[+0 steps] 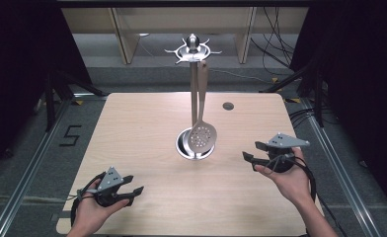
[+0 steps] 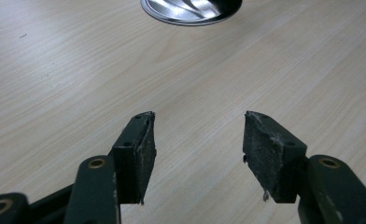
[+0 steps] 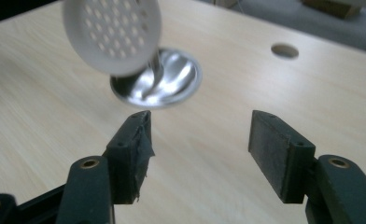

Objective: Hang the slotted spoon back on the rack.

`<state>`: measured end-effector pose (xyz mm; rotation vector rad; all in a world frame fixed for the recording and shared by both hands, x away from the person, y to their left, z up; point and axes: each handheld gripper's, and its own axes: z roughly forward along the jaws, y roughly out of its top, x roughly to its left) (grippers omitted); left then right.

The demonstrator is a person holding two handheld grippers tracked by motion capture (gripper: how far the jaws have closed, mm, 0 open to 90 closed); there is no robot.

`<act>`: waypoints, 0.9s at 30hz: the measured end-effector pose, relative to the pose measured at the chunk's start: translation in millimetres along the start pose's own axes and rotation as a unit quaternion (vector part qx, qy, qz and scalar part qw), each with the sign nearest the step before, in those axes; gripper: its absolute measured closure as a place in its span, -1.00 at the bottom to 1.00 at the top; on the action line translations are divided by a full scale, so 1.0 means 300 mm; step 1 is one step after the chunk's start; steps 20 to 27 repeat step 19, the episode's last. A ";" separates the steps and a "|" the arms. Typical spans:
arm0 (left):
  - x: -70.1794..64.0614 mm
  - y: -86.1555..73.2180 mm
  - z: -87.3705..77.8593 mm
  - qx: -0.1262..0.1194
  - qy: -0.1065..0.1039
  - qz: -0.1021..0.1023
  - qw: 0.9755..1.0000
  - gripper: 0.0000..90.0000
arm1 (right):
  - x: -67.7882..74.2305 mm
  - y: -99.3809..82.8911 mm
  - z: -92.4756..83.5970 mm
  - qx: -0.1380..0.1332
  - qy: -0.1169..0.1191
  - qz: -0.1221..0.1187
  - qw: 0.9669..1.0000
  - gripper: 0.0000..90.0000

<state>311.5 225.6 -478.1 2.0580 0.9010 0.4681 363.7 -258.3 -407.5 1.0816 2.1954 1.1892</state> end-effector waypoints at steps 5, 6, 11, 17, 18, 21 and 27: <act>0.008 0.002 0.002 0.003 -0.004 0.013 1.000 -0.05 | -0.037 -0.129 0.004 0.006 0.004 0.030 1.000 0.02; 0.008 0.003 0.001 0.001 -0.003 0.012 1.000 -0.05 | -0.043 -0.153 0.003 0.002 0.010 0.042 0.999 0.04; 0.008 0.002 0.004 -0.006 -0.001 0.007 1.000 -0.05 | -0.071 -0.206 -0.005 -0.001 0.029 0.098 0.995 0.06; 0.002 0.003 0.004 -0.009 0.000 -0.008 1.000 -0.08 | -0.094 -0.220 -0.010 -0.010 0.004 0.127 0.992 0.08; -0.002 0.003 0.005 -0.013 0.000 -0.020 1.000 -0.09 | -0.100 -0.220 -0.011 -0.007 -0.007 0.117 0.993 0.08; 0.008 0.005 0.002 -0.010 0.003 0.000 1.000 -0.09 | -0.104 -0.221 -0.017 -0.002 -0.015 0.113 0.993 0.09; 0.008 0.005 0.002 -0.010 0.003 0.000 1.000 -0.09 | -0.104 -0.221 -0.017 -0.002 -0.015 0.113 0.993 0.09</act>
